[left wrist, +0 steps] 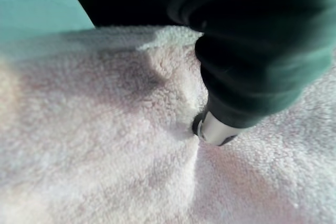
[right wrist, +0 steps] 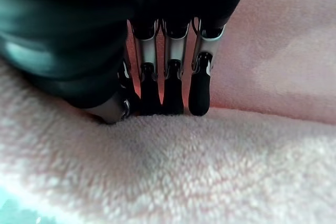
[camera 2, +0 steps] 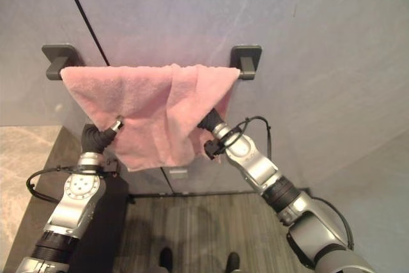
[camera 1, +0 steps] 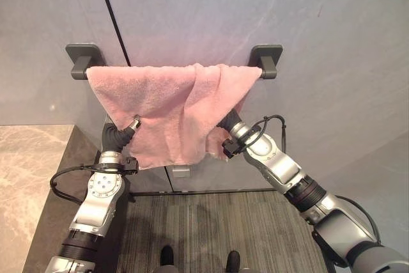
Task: Put brush and paste in cup on sink, flatten towel.
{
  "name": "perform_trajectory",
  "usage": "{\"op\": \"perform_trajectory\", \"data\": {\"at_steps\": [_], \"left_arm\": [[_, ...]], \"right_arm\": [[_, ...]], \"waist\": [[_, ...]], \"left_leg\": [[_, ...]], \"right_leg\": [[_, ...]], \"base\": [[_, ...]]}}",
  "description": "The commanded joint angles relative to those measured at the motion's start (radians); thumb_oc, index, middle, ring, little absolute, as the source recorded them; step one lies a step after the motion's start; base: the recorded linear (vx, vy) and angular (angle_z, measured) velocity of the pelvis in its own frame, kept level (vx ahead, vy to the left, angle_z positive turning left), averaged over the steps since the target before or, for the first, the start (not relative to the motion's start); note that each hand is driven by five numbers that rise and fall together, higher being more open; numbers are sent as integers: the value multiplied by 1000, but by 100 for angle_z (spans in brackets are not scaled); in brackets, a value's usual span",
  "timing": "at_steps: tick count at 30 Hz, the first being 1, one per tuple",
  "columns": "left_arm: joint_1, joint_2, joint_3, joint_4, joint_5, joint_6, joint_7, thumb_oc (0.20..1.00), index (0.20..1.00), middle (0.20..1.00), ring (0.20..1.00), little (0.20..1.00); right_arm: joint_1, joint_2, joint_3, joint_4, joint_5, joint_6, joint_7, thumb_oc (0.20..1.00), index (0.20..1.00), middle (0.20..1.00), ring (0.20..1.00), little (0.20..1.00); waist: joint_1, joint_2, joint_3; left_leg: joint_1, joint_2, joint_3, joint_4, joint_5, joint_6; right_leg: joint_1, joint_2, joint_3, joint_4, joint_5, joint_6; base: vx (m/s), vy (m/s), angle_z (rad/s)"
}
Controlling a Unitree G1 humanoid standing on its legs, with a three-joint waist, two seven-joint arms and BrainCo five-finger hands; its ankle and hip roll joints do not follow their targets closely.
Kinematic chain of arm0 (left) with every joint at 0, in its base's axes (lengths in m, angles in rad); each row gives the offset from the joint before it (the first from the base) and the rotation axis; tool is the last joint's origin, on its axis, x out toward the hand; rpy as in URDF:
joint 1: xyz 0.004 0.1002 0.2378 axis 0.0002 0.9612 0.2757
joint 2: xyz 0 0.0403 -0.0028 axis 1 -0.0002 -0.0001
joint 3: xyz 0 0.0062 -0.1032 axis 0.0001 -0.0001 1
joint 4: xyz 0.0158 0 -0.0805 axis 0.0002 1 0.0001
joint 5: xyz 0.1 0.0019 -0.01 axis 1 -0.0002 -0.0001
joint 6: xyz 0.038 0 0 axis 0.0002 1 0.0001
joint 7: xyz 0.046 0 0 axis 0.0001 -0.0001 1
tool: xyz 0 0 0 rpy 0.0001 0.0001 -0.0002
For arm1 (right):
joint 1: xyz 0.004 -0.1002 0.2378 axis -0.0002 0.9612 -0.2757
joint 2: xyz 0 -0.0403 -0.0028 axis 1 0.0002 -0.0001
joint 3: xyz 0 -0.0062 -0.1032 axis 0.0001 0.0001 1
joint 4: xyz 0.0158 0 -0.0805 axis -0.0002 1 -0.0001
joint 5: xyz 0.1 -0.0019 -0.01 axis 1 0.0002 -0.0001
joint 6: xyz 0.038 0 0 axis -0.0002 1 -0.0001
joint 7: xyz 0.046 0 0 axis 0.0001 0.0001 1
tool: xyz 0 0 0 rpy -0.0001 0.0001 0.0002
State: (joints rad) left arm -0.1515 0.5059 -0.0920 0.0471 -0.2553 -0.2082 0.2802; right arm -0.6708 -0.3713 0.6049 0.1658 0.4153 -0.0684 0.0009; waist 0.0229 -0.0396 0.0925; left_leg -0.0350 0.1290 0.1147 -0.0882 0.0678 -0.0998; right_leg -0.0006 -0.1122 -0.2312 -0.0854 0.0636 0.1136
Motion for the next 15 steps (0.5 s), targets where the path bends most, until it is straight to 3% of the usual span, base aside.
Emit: {"op": "perform_trajectory", "data": {"at_steps": [1,2,15], "left_arm": [[-15,56,18,5,42,-45,20,200,200,200,200,200],[-16,54,16,10,42,-44,20,200,200,200,200,200],[-42,35,-10,58,47,-32,34,200,200,200,200,200]], "right_arm": [[3,32,-49,-22,-37,-73,-28,231,231,231,231,231],[8,32,-52,-24,-42,-74,-29,200,200,200,200,200],[110,39,-115,-35,-73,-85,-77,200,200,200,200,200]], "waist": [[2,-64,-48],[1,-63,-47],[-18,-50,-47]], "left_leg": [[12,22,43,1,-12,-25],[12,21,44,1,-12,-25],[17,22,54,1,-16,-23]], "right_leg": [[-33,-139,20,-2,97,88],[-33,-139,21,-2,96,88],[-33,-140,28,-2,95,89]], "base": [[0,0,0],[0,0,0],[0,0,0]]}}
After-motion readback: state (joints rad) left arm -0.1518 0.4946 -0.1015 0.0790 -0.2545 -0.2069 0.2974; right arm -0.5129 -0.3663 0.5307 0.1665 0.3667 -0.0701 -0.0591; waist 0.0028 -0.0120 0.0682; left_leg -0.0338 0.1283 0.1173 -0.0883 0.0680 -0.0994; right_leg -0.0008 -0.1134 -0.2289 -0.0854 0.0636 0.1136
